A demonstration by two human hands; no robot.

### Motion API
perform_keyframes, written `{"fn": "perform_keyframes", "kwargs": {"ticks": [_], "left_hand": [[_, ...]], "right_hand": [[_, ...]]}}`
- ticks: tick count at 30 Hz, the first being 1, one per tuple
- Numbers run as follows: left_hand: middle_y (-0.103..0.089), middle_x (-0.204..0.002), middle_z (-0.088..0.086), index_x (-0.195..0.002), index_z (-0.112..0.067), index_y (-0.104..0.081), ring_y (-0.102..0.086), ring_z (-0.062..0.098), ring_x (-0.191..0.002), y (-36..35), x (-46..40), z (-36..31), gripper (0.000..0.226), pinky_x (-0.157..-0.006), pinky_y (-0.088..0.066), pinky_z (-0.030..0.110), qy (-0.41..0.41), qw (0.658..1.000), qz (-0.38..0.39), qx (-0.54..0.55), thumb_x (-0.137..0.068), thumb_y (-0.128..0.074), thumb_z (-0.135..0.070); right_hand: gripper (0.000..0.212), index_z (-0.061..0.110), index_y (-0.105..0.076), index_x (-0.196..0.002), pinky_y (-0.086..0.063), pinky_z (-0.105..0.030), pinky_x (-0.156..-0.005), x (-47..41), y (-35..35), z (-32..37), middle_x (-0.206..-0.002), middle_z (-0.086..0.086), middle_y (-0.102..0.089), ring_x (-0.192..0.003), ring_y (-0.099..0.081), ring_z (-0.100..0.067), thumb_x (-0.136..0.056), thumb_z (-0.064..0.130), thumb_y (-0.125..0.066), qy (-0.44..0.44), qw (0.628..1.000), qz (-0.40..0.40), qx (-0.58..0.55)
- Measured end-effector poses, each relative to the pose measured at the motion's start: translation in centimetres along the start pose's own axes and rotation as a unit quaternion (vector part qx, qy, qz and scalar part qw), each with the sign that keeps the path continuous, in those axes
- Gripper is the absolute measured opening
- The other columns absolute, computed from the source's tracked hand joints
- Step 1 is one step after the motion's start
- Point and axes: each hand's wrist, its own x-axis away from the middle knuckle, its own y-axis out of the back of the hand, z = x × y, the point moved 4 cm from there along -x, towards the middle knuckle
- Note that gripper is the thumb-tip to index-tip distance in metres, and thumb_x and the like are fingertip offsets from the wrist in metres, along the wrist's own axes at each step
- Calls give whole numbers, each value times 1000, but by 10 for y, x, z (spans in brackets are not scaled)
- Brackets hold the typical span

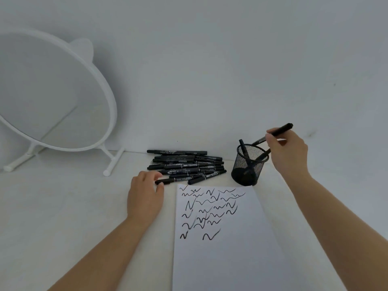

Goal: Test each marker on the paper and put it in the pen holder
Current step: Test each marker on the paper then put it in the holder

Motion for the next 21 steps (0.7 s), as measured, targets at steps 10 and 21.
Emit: {"fn": "perform_keyframes", "kwargs": {"ticks": [10, 21], "left_hand": [[-53, -115, -2, -114, -26, -55, -43, 24, -108, -17, -21, 6, 24, -76, -39, 34, -19, 994, 37, -98, -90, -51, -29], [-56, -112, -6, -109, -31, -57, -43, 18, -109, -24, -23, 13, 20, -84, -33, 31, -10, 990, 72, -125, -91, -50, -34]], "right_hand": [[12, 25, -59, -94, -34, -26, -74, -9, -39, -47, -80, 7, -58, -83, -52, -17, -82, 21, -59, -112, 992, 20, 44], [23, 10, -54, -104, -44, -37, -80, 4, -55, -48, -90, -2, -63, -96, -54, -28, -85, 22, -54, -96, 987, 75, 110]]}}
